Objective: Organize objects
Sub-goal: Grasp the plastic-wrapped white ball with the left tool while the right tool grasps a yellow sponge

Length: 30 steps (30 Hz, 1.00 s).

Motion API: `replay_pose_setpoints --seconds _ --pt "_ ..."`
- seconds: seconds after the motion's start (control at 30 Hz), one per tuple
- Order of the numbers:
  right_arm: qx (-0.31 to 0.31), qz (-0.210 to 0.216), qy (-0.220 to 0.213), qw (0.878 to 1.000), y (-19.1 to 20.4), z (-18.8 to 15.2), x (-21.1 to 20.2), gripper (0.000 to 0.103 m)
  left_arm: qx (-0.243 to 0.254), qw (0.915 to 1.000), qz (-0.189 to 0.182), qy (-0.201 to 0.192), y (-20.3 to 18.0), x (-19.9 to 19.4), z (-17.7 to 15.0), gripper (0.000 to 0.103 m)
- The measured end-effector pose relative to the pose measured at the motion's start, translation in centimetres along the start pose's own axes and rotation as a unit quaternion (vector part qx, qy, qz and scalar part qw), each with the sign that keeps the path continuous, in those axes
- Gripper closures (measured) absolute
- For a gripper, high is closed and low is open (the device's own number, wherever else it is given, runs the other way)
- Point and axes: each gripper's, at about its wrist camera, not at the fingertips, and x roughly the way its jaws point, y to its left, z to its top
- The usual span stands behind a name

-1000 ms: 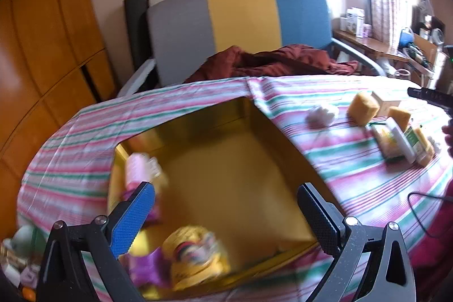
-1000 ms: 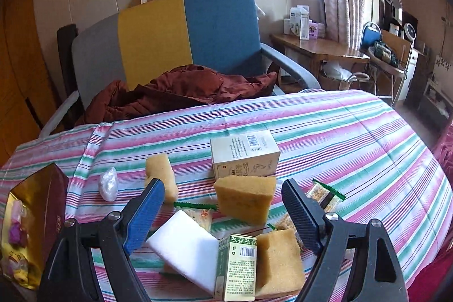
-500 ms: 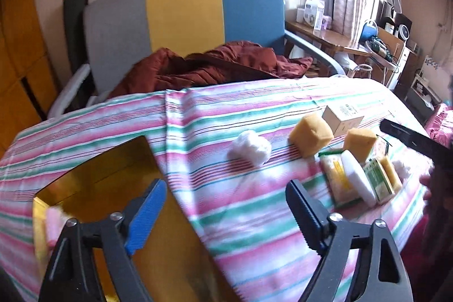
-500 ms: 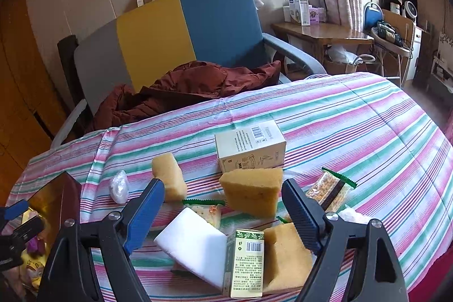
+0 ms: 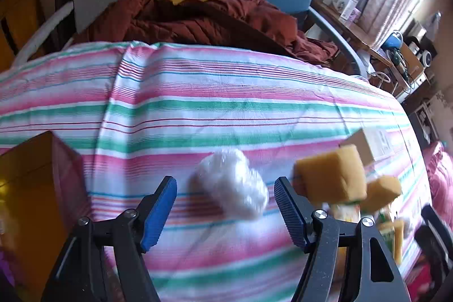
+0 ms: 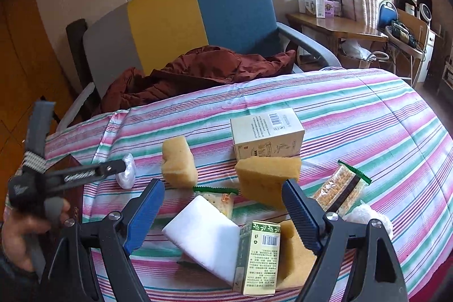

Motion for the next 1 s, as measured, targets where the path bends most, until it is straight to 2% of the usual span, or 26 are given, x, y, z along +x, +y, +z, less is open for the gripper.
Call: replay_pose_setpoints --seconds 0.03,0.13,0.27,0.43,0.63,0.7,0.77,0.8,0.83,0.87,1.0 --pt "-0.003 -0.001 0.001 1.0 0.1 -0.1 0.1 0.017 -0.004 1.0 -0.001 0.004 -0.1 0.7 0.3 0.032" --pt "-0.012 -0.003 0.007 1.0 0.5 -0.2 0.3 0.017 -0.005 0.9996 0.005 0.028 -0.1 3.1 0.7 0.067" --pt "-0.016 0.009 0.013 1.0 0.8 -0.3 0.6 0.017 0.004 0.9997 -0.016 0.017 -0.2 2.0 -0.3 0.067" --pt "-0.02 0.031 0.033 0.999 1.8 0.6 1.7 0.018 0.038 0.9986 -0.035 -0.006 -0.6 -1.4 -2.4 0.067" --pt "-0.064 0.042 0.065 0.995 4.7 2.9 5.7 0.019 0.051 0.9964 -0.059 -0.034 0.1 -6.2 -4.6 0.067" --pt "-0.078 0.029 0.074 0.994 5.5 3.2 7.4 0.02 0.05 0.9959 -0.063 -0.042 0.5 -7.5 -5.3 0.067" --pt "-0.088 0.023 0.092 0.992 6.2 3.1 9.6 0.026 0.051 0.9956 -0.062 -0.047 0.7 -8.5 -5.9 0.067" --pt "-0.093 0.02 0.102 0.99 6.4 2.9 10.7 0.037 0.051 0.9956 -0.061 -0.049 0.9 -9.0 -6.2 0.067" --pt "-0.098 0.012 0.109 0.989 6.5 2.7 11.5 0.06 0.051 0.9956 -0.062 -0.05 1.1 -9.4 -6.6 0.067" --pt "-0.101 0.002 0.116 0.988 6.5 2.3 12.1 0.069 0.05 0.9956 -0.061 -0.051 1.3 -9.7 -7.0 0.067" --pt "-0.112 0.01 0.091 0.989 6.9 2.2 9.9 0.069 0.039 0.9958 -0.056 -0.06 2.9 -11.4 -8.6 0.067"
